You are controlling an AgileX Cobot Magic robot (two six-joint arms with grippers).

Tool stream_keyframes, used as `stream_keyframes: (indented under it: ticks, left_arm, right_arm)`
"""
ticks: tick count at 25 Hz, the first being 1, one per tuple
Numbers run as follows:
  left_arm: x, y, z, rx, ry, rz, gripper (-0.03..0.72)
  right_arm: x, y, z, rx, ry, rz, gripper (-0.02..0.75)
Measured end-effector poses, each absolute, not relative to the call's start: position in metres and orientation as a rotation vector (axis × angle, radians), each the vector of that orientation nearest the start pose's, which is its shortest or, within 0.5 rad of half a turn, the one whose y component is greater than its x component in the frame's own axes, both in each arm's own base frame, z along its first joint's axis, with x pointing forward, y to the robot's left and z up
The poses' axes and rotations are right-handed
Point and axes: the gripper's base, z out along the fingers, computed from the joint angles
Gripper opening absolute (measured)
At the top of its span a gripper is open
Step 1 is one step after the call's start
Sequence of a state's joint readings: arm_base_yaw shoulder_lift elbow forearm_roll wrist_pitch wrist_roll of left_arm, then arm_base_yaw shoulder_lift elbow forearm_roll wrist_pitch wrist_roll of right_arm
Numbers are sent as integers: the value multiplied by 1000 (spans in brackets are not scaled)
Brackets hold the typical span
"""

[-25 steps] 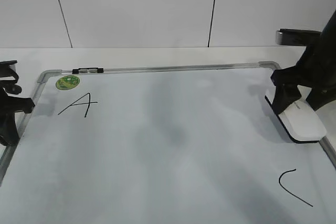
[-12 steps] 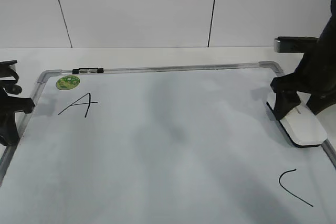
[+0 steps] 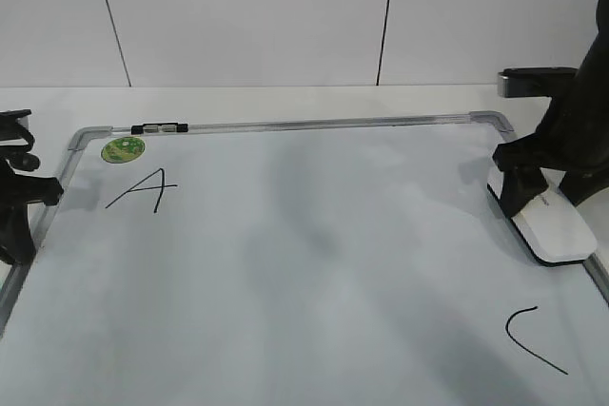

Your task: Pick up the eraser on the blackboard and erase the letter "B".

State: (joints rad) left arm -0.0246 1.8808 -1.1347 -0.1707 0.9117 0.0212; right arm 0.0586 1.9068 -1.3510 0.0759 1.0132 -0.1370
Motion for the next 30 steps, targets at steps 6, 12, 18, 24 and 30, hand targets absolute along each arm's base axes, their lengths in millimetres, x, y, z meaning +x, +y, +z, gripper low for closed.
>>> stream_keyframes:
  ticks: [6,12,18,24,30]
  left_arm:
    - [335,-21,154,-94,3135,-214,41]
    - [335,-21,154,-94,3135,-214,41]
    - [335,-21,154,-94,3135,-214,41]
    - [335,-21,154,-96,3135,-217,41]
    - [335,-21,154,-96,3135,-217,41]
  right_arm:
    - [371,27,193,-242,3038,87,536]
    - [371,27,192,-241,3040,87,536]
    - [371,27,192,-224,3039,88,581]
    - [371,27,193,-220,3045,89,615]
    - [375,28,215,-233,3085,97,615]
